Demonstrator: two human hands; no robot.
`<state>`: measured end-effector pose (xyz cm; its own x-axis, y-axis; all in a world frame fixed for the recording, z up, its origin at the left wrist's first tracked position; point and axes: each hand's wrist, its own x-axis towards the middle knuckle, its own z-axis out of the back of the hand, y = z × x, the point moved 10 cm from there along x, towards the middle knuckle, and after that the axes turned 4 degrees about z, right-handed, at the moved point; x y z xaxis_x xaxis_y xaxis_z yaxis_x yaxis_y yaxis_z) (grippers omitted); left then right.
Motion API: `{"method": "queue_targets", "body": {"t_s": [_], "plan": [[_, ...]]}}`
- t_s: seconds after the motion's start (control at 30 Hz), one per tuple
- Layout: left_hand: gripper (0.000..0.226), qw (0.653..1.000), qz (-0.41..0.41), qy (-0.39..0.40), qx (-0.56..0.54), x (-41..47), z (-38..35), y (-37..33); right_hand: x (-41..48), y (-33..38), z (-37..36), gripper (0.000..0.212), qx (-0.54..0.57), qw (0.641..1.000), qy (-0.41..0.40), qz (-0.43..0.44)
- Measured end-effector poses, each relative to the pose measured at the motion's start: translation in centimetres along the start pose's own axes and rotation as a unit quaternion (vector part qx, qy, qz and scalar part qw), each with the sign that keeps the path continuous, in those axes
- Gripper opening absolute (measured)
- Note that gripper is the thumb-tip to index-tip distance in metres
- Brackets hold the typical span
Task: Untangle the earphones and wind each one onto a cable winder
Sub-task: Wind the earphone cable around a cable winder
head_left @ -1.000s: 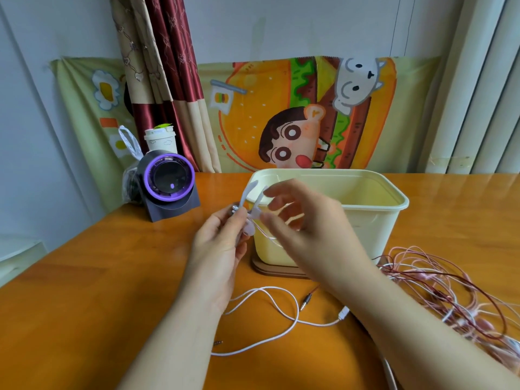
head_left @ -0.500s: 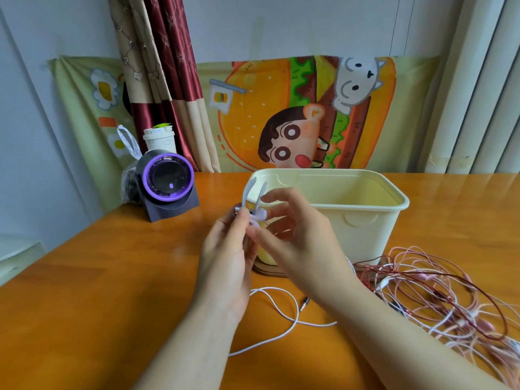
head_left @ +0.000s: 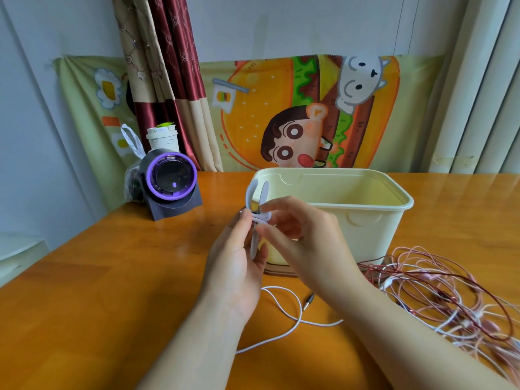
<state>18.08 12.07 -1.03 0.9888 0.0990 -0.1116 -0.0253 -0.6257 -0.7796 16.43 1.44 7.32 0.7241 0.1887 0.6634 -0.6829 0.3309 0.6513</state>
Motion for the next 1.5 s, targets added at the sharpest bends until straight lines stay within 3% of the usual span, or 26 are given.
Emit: {"method": "queue_targets", "body": {"t_s": [0.3,0.43,0.7,0.93,1.07,1.17,1.27,1.33,1.4,1.5], "plan": [[0.021,0.998,-0.036,-0.054,0.007,-0.7,0.3,0.1,-0.1,-0.1,0.2,0.011,-0.001,1.000,-0.015,0.015],[0.026,0.996,-0.050,-0.067,0.011,-0.8,0.7,0.0,-0.1,0.1,0.2,0.010,-0.012,0.999,-0.015,0.025],[0.022,0.993,-0.032,0.017,0.109,-0.1,0.3,-1.6,0.7,-0.5,1.0,0.008,-0.029,0.999,0.028,0.021],[0.021,0.982,-0.062,0.078,0.161,-0.6,-0.9,-2.8,0.7,-0.8,1.2,0.029,-0.010,0.998,0.048,-0.027],[0.026,0.988,-0.057,0.072,0.126,-0.4,-0.6,-3.0,0.6,-2.8,1.0,0.019,0.174,0.972,0.058,-0.147],[0.031,0.991,-0.045,0.079,0.099,-0.3,-0.6,-2.9,-0.2,-3.3,-0.9,0.031,0.262,0.931,0.145,-0.209],[0.036,0.992,-0.032,0.090,0.077,-0.3,-1.0,-2.7,-0.6,-2.8,-1.9,0.026,0.091,0.962,0.226,-0.127],[0.037,0.994,-0.030,0.088,0.058,-0.2,-0.9,-2.8,-0.5,-2.9,-2.1,0.018,-0.031,0.970,0.227,-0.077],[0.038,0.995,-0.030,0.089,0.046,-0.1,-0.8,-3.0,-0.3,-3.2,-1.6,0.036,-0.077,0.975,0.195,-0.066],[0.034,0.994,-0.032,0.093,0.053,-0.4,-0.9,-2.9,-0.2,-3.3,-1.3,0.041,-0.097,0.977,0.182,-0.062]]}}
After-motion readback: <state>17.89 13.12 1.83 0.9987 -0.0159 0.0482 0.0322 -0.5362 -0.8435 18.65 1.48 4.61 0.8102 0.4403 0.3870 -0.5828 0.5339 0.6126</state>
